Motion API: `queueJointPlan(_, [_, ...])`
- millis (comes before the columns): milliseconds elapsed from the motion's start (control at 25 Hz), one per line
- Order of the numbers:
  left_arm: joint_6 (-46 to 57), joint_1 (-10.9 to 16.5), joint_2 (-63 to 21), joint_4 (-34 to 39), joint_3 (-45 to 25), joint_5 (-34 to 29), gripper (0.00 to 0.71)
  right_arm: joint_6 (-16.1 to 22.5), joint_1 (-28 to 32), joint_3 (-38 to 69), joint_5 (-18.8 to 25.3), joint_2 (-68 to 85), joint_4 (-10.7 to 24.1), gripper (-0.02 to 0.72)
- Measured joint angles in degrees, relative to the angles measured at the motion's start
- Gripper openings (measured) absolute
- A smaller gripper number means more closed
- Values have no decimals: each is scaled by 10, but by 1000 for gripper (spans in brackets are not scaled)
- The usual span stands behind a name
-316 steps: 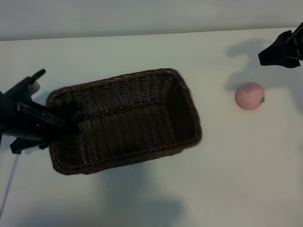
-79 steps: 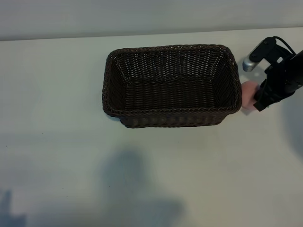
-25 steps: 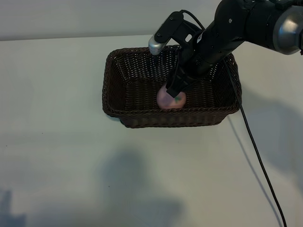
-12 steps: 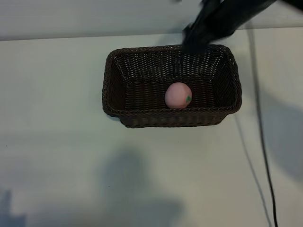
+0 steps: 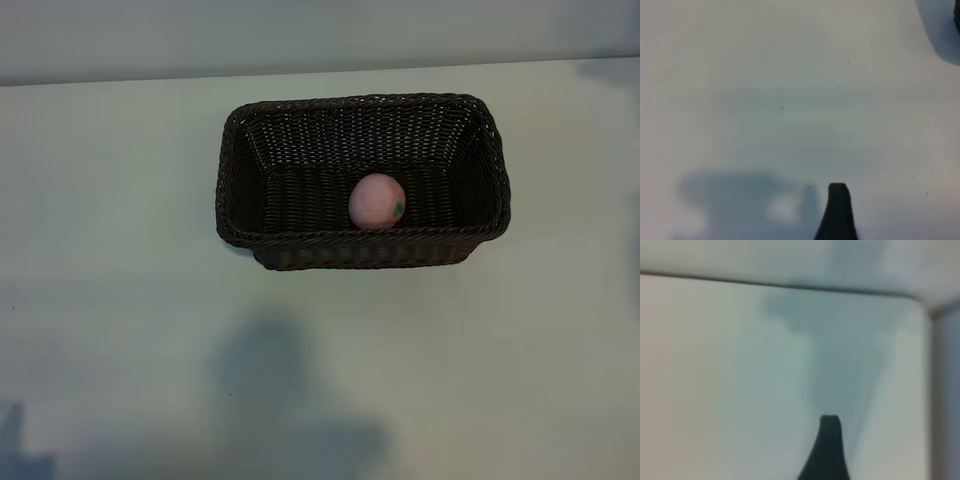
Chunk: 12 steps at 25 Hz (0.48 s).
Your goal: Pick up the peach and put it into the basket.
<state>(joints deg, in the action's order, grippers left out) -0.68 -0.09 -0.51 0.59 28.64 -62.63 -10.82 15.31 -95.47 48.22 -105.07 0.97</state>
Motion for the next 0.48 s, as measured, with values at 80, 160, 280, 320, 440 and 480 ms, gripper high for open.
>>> queueJointPlan(80, [0,0,0,-6,0,0,593,1,39,0,20,0,-3,605])
queueJointPlan(160, [0,0,0,0,0,0,593,-3,62,0,52,0,-10,601])
queueJointPlan(280, [0,0,0,0,0,0,593,-14,68,0,100,2,-22,598])
queueJointPlan(320, [0,0,0,0,0,0,593,-15,68,0,115,5,-33,598])
queueJointPlan(440, [0,0,0,0,0,0,593,-18,68,0,148,33,-65,597])
queueJointPlan(480, [0,0,0,0,0,0,593,-19,68,0,158,50,-72,596])
